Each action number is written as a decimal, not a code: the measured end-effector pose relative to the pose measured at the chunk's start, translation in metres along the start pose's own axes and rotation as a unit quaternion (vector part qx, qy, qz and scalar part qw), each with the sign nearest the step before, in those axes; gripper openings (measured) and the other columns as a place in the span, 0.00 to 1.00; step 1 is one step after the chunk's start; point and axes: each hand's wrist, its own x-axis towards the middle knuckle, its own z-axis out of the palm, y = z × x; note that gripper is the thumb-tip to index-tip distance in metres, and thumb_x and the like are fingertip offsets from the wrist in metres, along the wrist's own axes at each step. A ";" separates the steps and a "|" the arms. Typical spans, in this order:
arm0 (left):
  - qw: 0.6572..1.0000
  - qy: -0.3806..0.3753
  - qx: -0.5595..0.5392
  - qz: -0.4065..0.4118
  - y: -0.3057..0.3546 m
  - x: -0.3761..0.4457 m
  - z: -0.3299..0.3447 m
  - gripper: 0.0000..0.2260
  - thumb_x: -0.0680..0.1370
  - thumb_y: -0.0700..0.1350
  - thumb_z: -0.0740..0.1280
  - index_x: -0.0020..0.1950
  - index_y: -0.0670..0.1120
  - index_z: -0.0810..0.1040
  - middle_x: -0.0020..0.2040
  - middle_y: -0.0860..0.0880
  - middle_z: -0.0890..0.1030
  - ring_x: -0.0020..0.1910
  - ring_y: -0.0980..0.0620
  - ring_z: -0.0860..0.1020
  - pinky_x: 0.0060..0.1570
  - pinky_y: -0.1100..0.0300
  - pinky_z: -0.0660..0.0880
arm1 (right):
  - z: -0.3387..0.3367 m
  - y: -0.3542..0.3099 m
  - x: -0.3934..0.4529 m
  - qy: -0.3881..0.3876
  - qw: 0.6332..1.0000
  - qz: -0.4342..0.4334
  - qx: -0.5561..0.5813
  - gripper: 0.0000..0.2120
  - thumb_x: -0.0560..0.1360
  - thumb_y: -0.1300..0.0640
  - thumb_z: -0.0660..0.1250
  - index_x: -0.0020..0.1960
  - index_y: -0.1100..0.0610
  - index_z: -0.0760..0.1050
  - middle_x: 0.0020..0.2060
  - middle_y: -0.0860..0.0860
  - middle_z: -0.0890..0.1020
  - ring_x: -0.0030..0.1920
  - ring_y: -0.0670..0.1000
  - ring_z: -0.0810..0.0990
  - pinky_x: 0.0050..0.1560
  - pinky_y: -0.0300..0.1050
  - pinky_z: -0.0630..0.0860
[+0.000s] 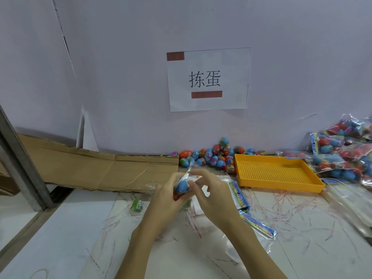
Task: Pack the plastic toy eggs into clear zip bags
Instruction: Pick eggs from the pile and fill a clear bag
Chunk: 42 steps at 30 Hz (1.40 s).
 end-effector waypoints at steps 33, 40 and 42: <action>0.956 0.131 -0.243 -0.098 -0.019 0.010 -0.006 0.11 0.77 0.51 0.75 0.58 0.53 0.80 0.54 0.53 0.83 0.43 0.60 0.84 0.39 0.62 0.82 | -0.026 0.080 0.088 -0.122 0.889 0.055 -0.438 0.13 0.81 0.61 0.66 0.66 0.57 0.74 0.62 0.56 0.75 0.60 0.56 0.73 0.58 0.45 0.70; 0.968 0.120 -0.203 -0.080 -0.020 0.011 -0.005 0.12 0.76 0.50 0.76 0.57 0.50 0.80 0.47 0.48 0.83 0.42 0.52 0.84 0.40 0.57 0.83 | -0.017 0.045 0.073 0.086 0.985 0.096 -0.114 0.11 0.82 0.61 0.64 0.63 0.62 0.76 0.59 0.59 0.72 0.48 0.50 0.72 0.51 0.38 0.71; 0.978 0.114 -0.165 -0.062 -0.021 0.011 -0.004 0.11 0.77 0.50 0.76 0.57 0.50 0.80 0.46 0.49 0.84 0.43 0.52 0.85 0.42 0.56 0.84 | -0.017 0.030 0.064 0.139 0.986 0.091 -0.031 0.10 0.82 0.60 0.66 0.62 0.58 0.78 0.56 0.57 0.73 0.49 0.49 0.75 0.51 0.37 0.76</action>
